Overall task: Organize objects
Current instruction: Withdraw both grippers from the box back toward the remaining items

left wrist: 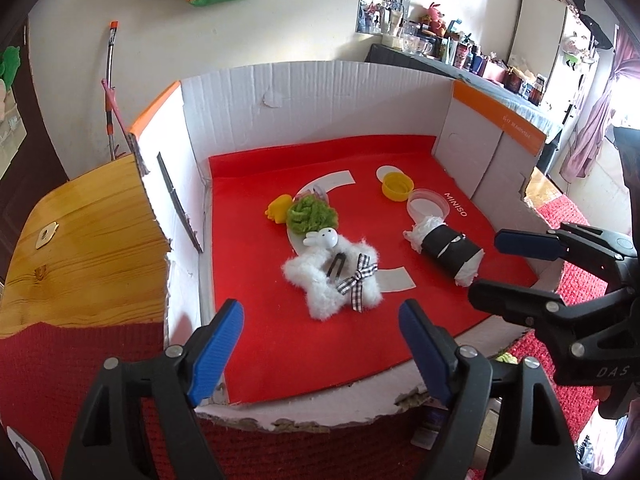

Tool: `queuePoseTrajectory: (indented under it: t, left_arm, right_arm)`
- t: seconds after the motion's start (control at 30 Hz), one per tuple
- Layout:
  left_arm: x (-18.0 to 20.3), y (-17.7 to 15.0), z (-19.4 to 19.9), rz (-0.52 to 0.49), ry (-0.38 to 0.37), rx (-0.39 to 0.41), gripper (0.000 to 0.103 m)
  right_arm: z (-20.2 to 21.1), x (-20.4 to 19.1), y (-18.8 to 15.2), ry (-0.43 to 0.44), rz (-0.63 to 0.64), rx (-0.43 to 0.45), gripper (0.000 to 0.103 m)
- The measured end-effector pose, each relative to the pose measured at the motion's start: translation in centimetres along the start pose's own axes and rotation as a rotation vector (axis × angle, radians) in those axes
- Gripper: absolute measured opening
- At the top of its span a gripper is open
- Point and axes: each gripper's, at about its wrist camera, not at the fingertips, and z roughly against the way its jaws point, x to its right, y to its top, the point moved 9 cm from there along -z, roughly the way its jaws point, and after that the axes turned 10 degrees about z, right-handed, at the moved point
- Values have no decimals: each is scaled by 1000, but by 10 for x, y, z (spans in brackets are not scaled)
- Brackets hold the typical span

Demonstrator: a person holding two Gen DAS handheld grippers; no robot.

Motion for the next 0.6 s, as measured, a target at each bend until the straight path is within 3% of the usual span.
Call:
queuePoseTrajectory:
  t: [0.6]
  left_arm:
    - [0,-3,11,15,8,30,93]
  right_arm:
    - [23,-4,-3,-17,-7,45,82]
